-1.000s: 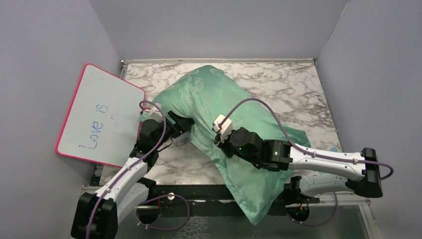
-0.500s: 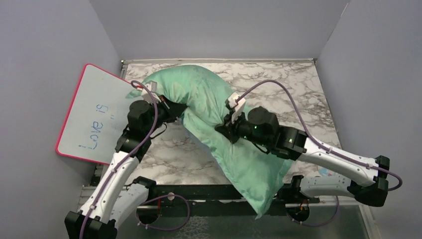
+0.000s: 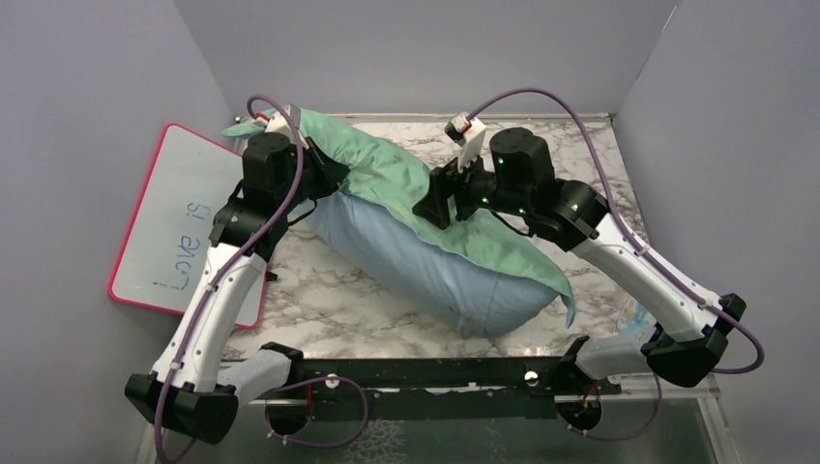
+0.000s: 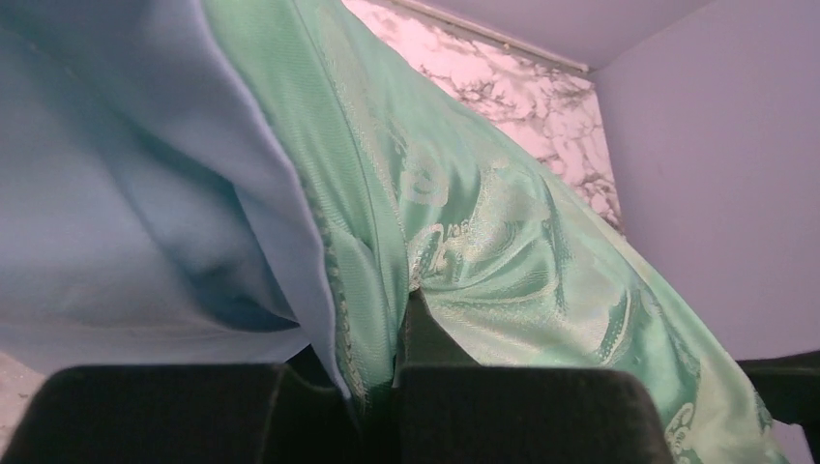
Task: Remove the pillowcase from the pillow
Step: Turn over the pillow at the center of the board.
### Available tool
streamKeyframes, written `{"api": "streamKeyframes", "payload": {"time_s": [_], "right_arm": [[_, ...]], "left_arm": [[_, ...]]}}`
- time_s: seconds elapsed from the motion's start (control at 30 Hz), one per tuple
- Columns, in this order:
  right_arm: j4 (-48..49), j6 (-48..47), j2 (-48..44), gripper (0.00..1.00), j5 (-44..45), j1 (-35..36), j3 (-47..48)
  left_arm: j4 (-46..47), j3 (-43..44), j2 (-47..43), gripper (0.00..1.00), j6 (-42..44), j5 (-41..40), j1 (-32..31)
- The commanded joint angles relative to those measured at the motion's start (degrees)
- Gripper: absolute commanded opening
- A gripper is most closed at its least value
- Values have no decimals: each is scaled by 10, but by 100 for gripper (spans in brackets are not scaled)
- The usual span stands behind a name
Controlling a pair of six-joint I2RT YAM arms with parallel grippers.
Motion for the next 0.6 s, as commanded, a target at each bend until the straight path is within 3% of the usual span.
{"api": "streamKeyframes", "payload": {"time_s": [0.0,0.13,0.33,0.4,0.57], "right_arm": [[-40,-23,-63,81,8,-1,22],[-16,-72,-122,98,-69,-1,-9],[-114,-93,-74,100,-94,-1,-26],[-108,-84,-66,100,-70,-1,-51],[-73,-46,-55,100,115,-1,-92]], "left_arm": [[59,49,25,0,5,4,-3],[59,51,39,0,7,-8,-3],[60,66,76,0,10,-3,-3],[61,76,95,0,14,8,-3],[70,97,139,0,32,50,-3]]}}
